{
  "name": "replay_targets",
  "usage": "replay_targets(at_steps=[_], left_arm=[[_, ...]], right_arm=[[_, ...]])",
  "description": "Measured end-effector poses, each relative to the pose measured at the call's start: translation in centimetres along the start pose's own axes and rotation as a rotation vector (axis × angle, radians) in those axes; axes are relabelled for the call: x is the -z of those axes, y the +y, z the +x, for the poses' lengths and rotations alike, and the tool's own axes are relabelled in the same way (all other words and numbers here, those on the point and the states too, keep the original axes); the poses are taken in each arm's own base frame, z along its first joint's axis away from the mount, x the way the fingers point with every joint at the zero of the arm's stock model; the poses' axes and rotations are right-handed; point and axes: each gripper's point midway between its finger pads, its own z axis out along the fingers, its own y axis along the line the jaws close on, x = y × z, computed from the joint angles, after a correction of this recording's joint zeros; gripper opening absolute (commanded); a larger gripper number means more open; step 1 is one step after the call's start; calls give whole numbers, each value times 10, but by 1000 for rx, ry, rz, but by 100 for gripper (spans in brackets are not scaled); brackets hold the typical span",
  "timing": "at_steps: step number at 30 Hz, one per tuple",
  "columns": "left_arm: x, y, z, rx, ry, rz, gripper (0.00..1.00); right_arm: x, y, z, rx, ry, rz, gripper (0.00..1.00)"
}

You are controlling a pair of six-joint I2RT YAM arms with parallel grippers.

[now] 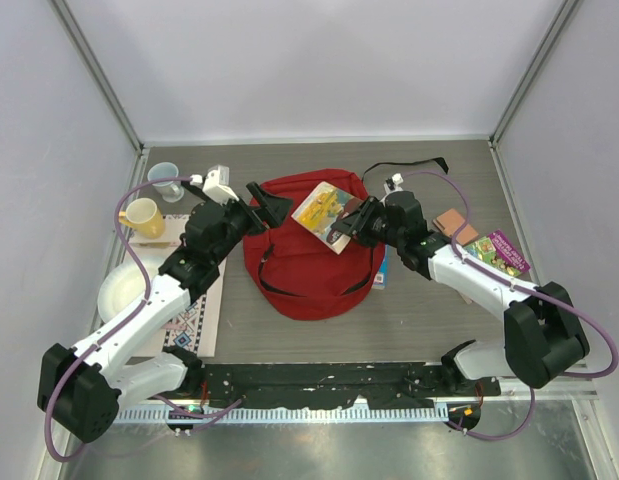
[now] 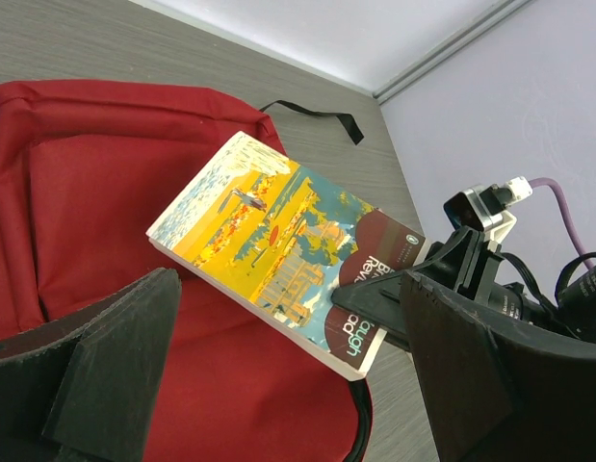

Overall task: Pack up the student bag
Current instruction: Place the book in the student bag.

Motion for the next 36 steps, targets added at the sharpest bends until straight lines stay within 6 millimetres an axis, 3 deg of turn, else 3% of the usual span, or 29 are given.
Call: replay_targets(at_steps=[29, 36], left_arm=[[-1, 4, 4, -7, 14, -12, 100], [1, 17, 17, -126, 117, -71, 100]], right_arm=[[5, -12, 0, 30, -11, 59, 1], [16, -8, -6, 36, -49, 51, 1]])
